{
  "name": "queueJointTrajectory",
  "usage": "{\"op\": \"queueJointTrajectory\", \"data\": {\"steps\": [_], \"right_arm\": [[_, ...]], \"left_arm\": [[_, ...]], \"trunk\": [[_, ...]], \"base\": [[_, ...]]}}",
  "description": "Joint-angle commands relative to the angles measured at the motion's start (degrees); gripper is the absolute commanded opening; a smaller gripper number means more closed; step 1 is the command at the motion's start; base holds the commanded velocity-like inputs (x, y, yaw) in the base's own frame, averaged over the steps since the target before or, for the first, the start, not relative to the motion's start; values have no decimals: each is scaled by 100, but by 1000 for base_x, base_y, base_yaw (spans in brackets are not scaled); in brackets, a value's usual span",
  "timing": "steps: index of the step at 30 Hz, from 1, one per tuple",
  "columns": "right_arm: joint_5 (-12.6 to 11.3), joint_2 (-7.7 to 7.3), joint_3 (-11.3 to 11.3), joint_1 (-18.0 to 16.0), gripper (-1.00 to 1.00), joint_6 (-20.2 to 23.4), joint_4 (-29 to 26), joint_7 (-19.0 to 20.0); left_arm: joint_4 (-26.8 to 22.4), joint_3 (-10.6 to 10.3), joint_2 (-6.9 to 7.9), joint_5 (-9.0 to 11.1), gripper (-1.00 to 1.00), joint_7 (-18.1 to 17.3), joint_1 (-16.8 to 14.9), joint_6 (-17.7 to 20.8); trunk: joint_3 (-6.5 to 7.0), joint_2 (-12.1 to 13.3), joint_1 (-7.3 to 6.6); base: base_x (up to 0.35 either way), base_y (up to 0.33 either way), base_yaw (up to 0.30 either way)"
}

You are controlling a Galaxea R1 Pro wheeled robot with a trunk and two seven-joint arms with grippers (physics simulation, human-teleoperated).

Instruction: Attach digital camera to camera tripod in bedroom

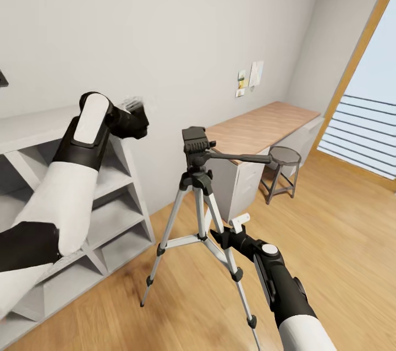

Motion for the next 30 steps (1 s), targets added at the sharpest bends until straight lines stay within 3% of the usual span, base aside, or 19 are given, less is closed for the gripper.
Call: {"op": "queueJointTrajectory", "data": {"steps": [1, 4, 7, 18, 30], "right_arm": [[493, 9, -15, -3, -100, 56, 59, 47], [493, 9, -17, -4, -100, 55, 59, 47], [496, 9, -17, -1, -100, 59, 59, 47], [509, 9, -17, -3, -100, 64, 59, 47], [510, 9, -17, -4, -100, 56, 59, 55]], "left_arm": [[32, -5, -61, -24, -100, 40, -99, 63], [127, -5, -364, -6, -100, 40, -547, 117], [67, -24, -448, 25, -100, 40, -718, 149], [-149, -213, -554, 112, -100, 40, -779, 182], [-127, -306, -571, 45, -100, 92, -772, 125]], "trunk": [[-14, -8, 5], [-14, -8, 5], [-14, -8, 5], [-14, -8, 5], [-14, -8, 5]], "base": [[0, 0, 0], [0, 0, 0], [0, 0, 0], [0, 0, 0], [0, 0, 0]]}}
